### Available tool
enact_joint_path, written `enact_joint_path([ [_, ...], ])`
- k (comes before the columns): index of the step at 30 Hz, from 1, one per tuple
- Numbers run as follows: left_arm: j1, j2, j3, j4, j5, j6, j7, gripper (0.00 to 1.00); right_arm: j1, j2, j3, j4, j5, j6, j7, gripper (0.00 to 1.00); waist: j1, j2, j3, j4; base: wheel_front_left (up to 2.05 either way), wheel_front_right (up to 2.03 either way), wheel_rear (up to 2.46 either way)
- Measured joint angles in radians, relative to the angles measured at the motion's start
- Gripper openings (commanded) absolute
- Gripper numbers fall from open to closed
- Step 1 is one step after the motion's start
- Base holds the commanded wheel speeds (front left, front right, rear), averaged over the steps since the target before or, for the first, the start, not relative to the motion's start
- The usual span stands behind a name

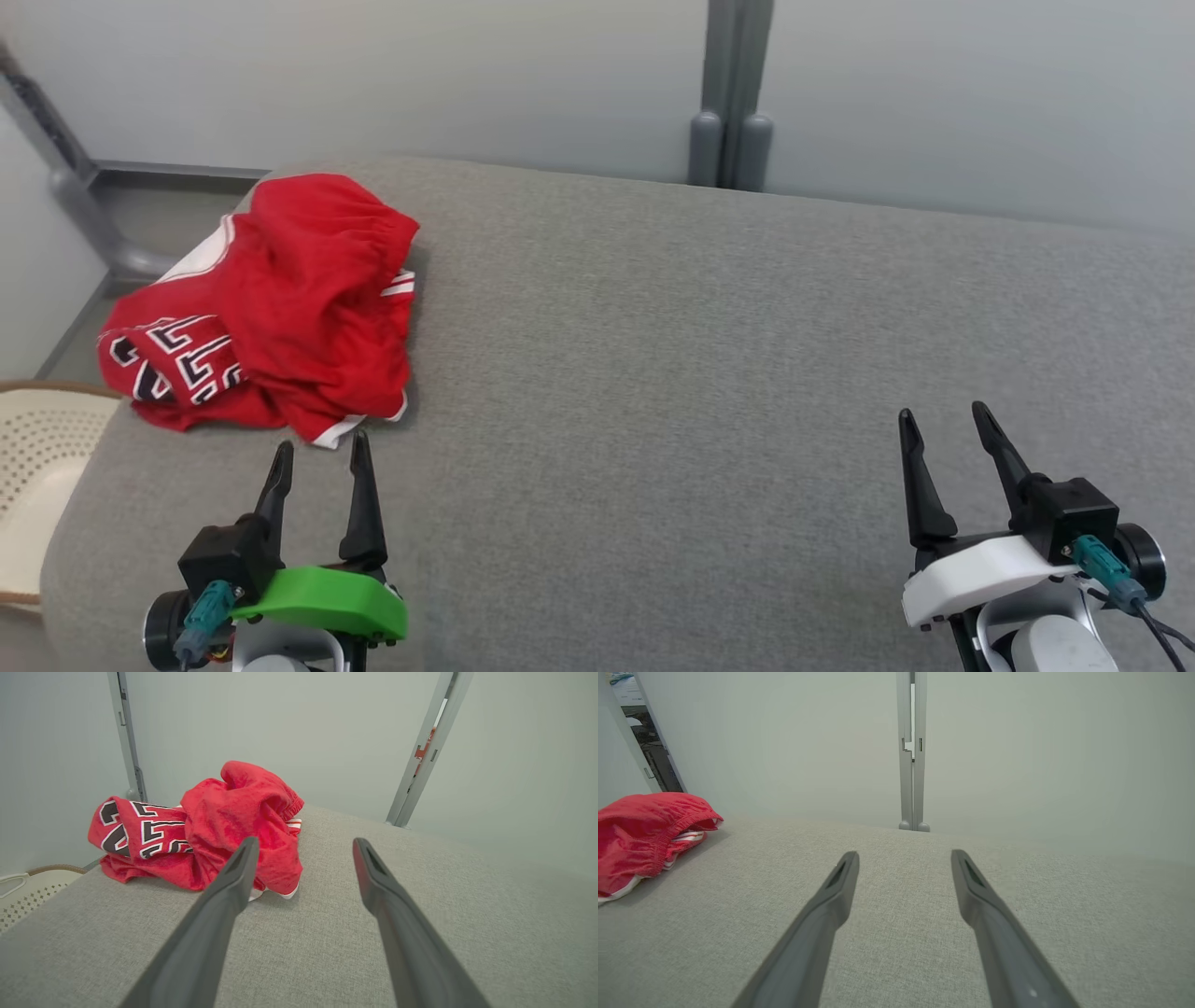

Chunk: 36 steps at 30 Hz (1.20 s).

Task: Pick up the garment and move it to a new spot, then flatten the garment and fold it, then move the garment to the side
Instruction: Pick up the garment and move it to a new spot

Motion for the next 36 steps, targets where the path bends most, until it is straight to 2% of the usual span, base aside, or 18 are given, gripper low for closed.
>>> enact_joint_path([
  [14,0.009,0.001,0.063,0.0,0.052,0.001,0.0,1.0,-0.002,0.0,0.023,-0.005,0.025,0.0,0.0,1.0,0.0,0.0,0.001,0.244,0.0,0.0,0.0],
  [18,0.018,0.001,0.092,-0.019,0.051,0.011,0.0,1.0,-0.029,0.001,0.051,0.006,0.02,0.0,0.0,1.0,0.0,0.0,0.013,0.294,0.0,0.0,0.0],
  [25,0.037,0.001,0.117,-0.049,0.042,0.027,0.0,1.0,-0.068,0.0,0.079,0.03,0.009,0.0,0.0,1.0,0.0,0.0,0.051,0.327,0.0,0.0,0.0],
  [36,0.053,0.001,0.138,-0.063,0.038,0.034,0.0,1.0,-0.083,0.0,0.09,0.045,-0.001,0.0,0.0,1.0,0.0,0.0,0.062,0.333,0.0,0.0,0.0],
])
